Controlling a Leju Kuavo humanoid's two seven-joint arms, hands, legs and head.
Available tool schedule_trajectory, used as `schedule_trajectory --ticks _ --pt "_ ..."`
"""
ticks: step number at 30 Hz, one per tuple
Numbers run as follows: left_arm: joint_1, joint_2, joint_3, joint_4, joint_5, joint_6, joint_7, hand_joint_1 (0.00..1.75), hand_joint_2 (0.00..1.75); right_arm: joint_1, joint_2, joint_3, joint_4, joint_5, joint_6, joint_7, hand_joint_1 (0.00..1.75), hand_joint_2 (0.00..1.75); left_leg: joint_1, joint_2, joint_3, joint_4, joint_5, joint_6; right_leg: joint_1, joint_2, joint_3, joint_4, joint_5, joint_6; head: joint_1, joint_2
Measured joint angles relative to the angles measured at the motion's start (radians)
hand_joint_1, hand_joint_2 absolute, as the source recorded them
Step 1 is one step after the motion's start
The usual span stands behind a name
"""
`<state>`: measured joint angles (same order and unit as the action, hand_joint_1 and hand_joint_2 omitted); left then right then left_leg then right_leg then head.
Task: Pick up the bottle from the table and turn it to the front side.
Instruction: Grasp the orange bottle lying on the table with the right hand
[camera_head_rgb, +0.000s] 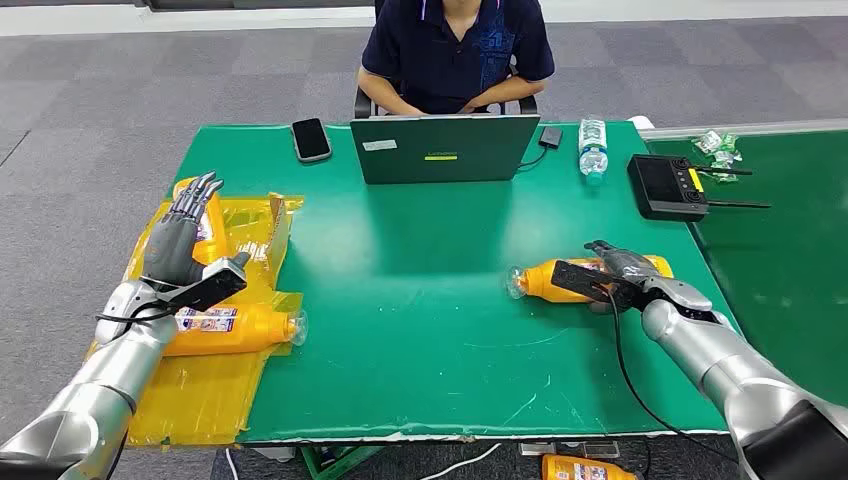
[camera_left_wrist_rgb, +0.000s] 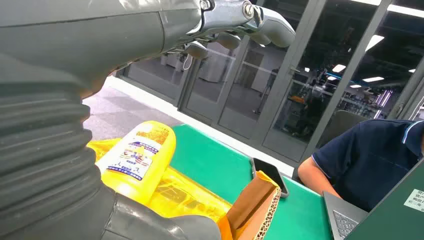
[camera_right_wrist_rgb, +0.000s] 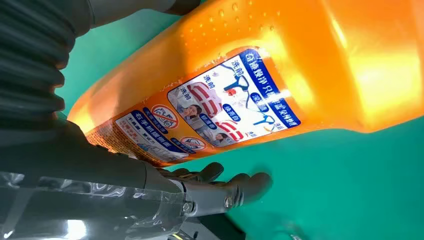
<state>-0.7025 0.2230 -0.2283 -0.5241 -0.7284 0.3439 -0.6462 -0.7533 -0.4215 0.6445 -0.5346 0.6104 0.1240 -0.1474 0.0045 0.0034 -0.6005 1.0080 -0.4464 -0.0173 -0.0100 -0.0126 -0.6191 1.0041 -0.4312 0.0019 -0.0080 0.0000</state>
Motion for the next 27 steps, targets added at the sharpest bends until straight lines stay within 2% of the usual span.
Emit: schedule_trajectory --ticks 21,27 --pt "0.017 0.0 0.007 0.0 0.003 0.004 0.0 0.0 1.75 -0.004 0.009 0.0 0.001 0.002 -0.001 -0.003 1.75 1.75 0.0 0.0 0.001 0.0 0.0 0.0 0.0 0.0 0.001 0.0 0.0 0.0 0.0 0.0" --pt "0.017 -0.001 0.007 0.0 0.003 0.004 -0.001 0.0 1.75 -0.021 0.027 0.002 0.002 0.009 0.017 -0.001 1.75 1.75 0.0 0.0 0.001 0.0 0.0 0.0 0.0 0.001 0.001 0.0 0.0 0.0 0.0 0.0"
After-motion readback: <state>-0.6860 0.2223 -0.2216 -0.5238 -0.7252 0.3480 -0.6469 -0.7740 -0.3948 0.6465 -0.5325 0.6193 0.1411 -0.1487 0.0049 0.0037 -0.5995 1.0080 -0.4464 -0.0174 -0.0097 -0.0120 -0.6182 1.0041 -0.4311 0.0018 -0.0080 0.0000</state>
